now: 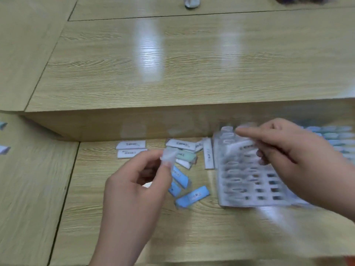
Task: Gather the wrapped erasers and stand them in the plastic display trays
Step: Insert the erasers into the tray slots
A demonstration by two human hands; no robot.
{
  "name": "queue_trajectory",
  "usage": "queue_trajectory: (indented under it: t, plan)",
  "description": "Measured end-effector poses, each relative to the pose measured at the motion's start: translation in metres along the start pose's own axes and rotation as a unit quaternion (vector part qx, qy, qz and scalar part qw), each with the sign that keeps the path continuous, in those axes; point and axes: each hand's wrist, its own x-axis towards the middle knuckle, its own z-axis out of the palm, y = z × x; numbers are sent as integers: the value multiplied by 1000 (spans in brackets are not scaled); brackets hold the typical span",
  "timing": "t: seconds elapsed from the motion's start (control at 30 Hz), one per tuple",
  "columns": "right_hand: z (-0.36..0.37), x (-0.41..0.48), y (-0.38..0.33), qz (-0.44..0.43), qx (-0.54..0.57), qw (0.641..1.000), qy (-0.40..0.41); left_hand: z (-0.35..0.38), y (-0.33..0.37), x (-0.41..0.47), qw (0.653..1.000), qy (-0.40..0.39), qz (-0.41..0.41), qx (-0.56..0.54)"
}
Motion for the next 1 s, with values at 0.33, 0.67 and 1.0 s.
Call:
queue_trajectory:
  t: [0.33, 0.67, 1.0]
  plan:
    - [-13, -62, 36, 24, 95, 988, 119, 82, 18, -52, 987, -54, 147, 19]
    - [17, -72, 48, -20, 141, 974, 178, 102, -25, -66, 970, -26, 197, 142]
    - [25, -70, 51, 23, 84, 988, 131, 113, -32, -67, 971, -28, 166, 169]
